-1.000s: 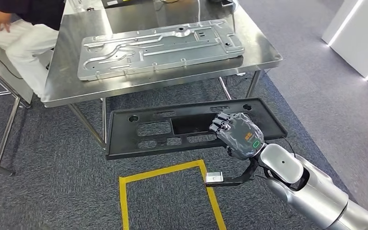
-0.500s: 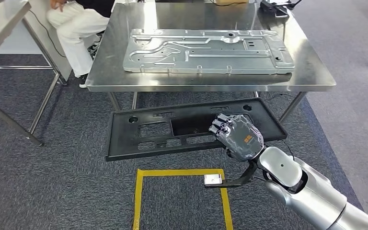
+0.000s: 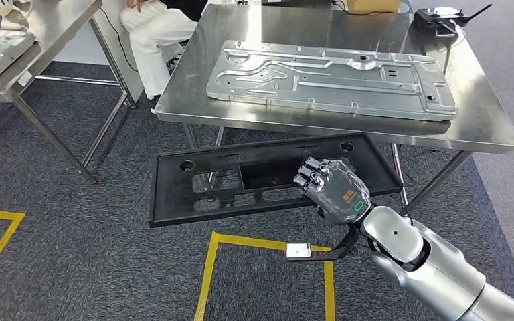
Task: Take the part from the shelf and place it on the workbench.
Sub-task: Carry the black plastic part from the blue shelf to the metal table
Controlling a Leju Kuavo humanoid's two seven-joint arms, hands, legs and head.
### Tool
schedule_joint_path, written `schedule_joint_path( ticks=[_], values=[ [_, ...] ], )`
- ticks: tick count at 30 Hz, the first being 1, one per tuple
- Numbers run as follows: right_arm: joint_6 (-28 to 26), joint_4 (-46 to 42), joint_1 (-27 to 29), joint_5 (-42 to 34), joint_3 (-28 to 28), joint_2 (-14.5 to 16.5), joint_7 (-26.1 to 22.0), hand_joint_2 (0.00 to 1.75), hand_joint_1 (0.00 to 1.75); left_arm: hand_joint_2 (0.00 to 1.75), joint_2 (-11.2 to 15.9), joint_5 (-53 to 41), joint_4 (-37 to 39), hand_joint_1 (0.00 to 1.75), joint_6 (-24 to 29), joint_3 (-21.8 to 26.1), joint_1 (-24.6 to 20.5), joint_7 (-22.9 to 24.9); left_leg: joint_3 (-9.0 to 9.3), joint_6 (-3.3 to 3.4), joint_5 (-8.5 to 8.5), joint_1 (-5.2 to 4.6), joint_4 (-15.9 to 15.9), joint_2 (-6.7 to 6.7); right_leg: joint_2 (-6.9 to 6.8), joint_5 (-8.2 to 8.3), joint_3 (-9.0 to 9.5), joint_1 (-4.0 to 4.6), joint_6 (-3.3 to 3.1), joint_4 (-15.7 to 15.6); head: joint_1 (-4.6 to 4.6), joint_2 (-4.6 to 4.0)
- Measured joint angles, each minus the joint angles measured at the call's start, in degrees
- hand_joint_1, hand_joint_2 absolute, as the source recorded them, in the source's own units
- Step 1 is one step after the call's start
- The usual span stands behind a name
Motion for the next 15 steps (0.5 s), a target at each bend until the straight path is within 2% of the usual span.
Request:
schedule_joint_path(
  ticks=[2,4,8,15],
  values=[
    [-0.15,0.01,0.01,0.17,-0.09,0.05,0.01,1.75,1.75,1.75,0.00,-0.04,0.00,0.00,0.11,0.01,-0.01,-0.01,3.51,0.11,2.66,-0.02,-6.86,0.33,-0.30,-0.50,0.17,-0.07,0.56,0.34,-0.01,-0.01],
    [-0.25,0.03,0.00,0.30,-0.27,0.09,0.03,1.75,1.75,1.75,-0.03,-0.07,0.00,0.00,0.15,0.02,-0.05,-0.03,5.06,0.51,3.15,-0.17,-10.05,0.43,-0.45,-0.82,0.18,0.19,0.97,0.53,0.02,0.00],
    [-0.42,0.08,-0.01,0.52,-0.48,0.05,0.09,1.75,1.75,1.75,-0.15,-0.07,0.00,0.00,0.29,0.08,-0.01,-0.13,5.18,0.86,3.24,-0.24,-10.45,0.17,-0.54,-0.77,0.41,0.33,0.23,0.12,0.03,0.01],
    [-1.12,-0.03,0.99,1.21,-2.36,-1.83,0.98,1.75,1.75,1.75,-0.16,-0.07,0.00,0.00,0.49,0.29,-0.01,-0.46,5.24,1.67,3.01,-0.53,-10.43,0.15,-0.56,-0.44,0.86,0.16,0.96,-0.71,0.03,0.00]
  ],
)
